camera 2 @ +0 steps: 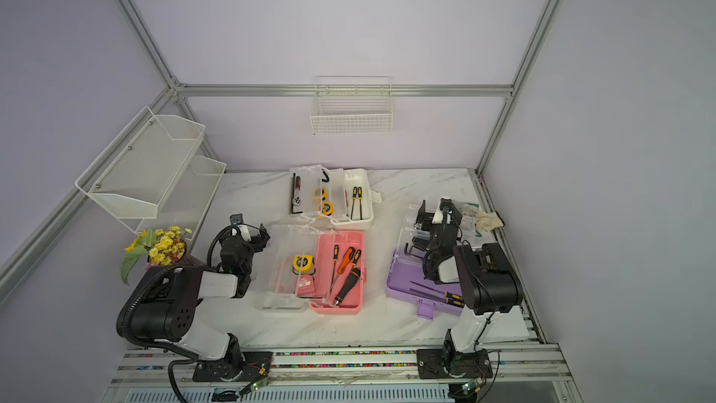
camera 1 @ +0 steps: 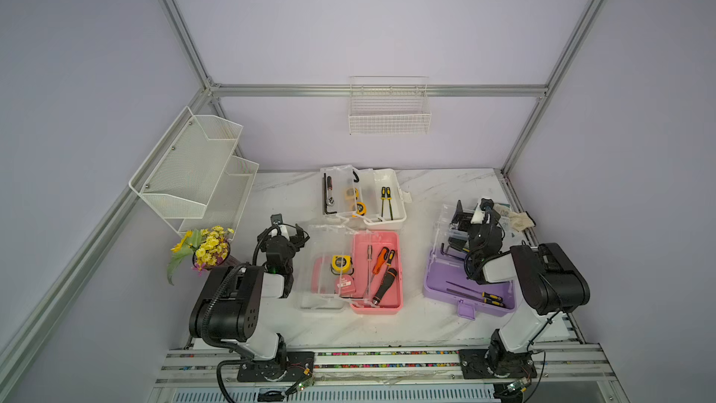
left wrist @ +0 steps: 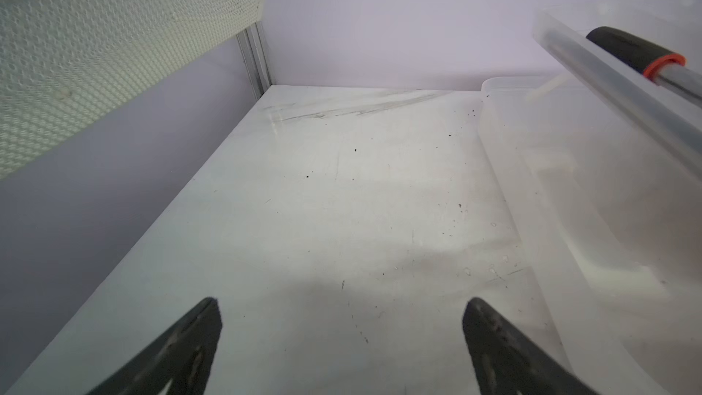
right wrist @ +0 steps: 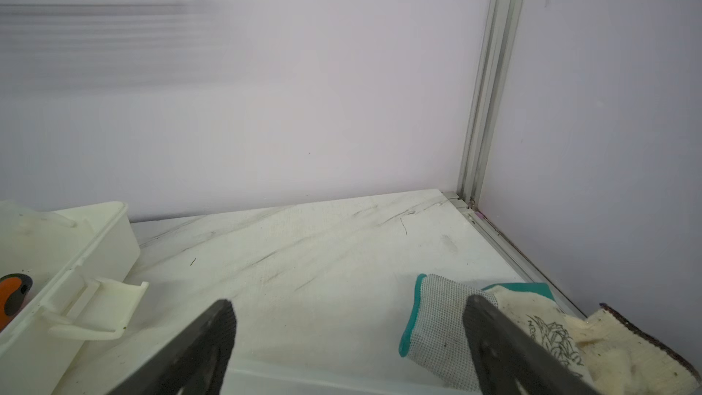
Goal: Close toolboxes
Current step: Close the toolbox lid.
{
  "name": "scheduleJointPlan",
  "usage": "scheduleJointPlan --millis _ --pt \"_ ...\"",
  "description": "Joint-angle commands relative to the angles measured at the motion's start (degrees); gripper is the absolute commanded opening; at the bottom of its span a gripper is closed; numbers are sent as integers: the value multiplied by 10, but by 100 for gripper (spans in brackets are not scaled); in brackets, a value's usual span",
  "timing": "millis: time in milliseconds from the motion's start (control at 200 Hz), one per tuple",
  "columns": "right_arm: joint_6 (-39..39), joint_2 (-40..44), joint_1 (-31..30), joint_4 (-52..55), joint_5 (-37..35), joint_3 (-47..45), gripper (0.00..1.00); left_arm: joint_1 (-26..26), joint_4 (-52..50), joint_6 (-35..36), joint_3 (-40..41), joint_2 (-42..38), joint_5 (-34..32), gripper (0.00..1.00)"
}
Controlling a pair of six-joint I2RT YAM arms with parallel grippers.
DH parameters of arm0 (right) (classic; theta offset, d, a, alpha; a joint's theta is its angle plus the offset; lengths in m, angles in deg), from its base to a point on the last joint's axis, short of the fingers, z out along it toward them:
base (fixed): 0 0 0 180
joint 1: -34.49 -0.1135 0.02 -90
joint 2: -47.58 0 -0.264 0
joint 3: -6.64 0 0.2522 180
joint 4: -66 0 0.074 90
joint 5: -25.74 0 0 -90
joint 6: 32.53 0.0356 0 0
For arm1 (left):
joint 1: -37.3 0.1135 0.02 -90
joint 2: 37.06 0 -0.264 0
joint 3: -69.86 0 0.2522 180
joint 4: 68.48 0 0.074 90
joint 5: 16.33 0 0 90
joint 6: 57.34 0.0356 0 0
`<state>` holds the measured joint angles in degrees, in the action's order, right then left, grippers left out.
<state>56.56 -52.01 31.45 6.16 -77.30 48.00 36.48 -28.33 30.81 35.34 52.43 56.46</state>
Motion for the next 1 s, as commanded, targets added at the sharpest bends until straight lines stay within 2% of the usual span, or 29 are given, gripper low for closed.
scheduleJointPlan --millis 0,780,875,990 --pt "39 -24 -2 95 -3 -13 97 0 19 5 -2 6 -4 100" --pt "40 -21 0 92 -10 -12 97 1 21 4 -2 5 -3 100" --pt "52 21 0 179 -36 15 97 -1 1 4 -3 -26 -18 100" --pt "63 73 0 287 -64 56 97 -5 -100 -3 -22 -102 -36 100"
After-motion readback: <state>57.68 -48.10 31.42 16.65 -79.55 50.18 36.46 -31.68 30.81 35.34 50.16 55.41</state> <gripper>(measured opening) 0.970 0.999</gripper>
